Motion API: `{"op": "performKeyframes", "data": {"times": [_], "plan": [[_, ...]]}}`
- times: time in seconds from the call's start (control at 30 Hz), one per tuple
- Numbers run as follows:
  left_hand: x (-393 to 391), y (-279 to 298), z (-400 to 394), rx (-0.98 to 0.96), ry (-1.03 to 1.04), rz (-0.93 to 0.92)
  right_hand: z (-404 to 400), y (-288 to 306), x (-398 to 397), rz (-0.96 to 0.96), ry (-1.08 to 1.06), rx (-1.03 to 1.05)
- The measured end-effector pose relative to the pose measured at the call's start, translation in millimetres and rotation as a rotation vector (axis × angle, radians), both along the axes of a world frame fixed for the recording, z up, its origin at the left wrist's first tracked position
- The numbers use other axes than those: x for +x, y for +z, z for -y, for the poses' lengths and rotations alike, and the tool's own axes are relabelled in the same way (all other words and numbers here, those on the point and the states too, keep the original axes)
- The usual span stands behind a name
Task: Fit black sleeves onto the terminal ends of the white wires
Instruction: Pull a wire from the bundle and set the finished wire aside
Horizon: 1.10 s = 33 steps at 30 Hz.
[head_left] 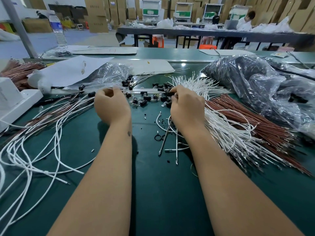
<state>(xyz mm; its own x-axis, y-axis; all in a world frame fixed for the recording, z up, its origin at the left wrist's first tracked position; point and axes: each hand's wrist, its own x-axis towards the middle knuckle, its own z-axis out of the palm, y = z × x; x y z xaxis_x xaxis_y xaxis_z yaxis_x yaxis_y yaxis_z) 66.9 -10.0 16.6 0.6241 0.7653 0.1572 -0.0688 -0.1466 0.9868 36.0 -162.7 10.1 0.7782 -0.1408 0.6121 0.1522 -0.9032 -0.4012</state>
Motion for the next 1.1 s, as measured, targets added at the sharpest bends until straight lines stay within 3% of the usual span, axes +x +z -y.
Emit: {"op": "performKeyframes", "data": {"times": [0.1, 0.13, 0.2, 0.3, 0.4, 0.5, 0.6, 0.7, 0.83, 0.93, 1.1], "plan": [[-2.0, -2.2, -4.0, 0.213, 0.027, -0.256, 3.6, 0.2, 0.1, -0.002, -0.022, 0.014], [-4.0, -2.9, -1.7, 0.308, 0.021, -0.257, 3.7, 0.1, -0.1, -0.007, -0.015, 0.014], [-6.8, -3.4, 5.7, 0.537, -0.046, -0.054, 2.3, 0.4, -0.1, -0.017, 0.009, 0.005], [-8.8, -6.3, 19.2, 0.798, -0.347, 0.249, -1.7, 1.9, -1.1, -0.021, 0.046, 0.01], [-8.9, -9.2, 26.1, 0.868, -0.522, 0.301, -4.7, 4.3, -3.7, -0.037, 0.096, 0.006], [-4.8, -13.2, 24.9, 0.926, -0.412, 0.203, -6.5, 5.8, -5.8, -0.053, 0.08, -0.07], [-2.3, -14.7, 17.2, 0.877, -0.212, 0.014, -7.0, 7.8, -7.6, -0.051, -0.005, -0.12], [-0.5, -13.6, 8.1, 0.726, -0.146, -0.096, -4.0, 9.5, -8.1, -0.092, -0.022, -0.115], [2.7, -12.1, 5.8, 0.548, -0.316, -0.069, -9.3, 5.7, -5.9, -0.153, 0.086, -0.065], [1.3, -10.3, 9.4, 0.454, -0.497, 0.007, -11.0, 2.5, -4.4, -0.098, 0.093, -0.113], [-3.2, -6.4, 14.0, 0.354, -0.577, 0.056, -6.0, 3.8, -3.5, 0.015, 0.049, -0.112]]}}
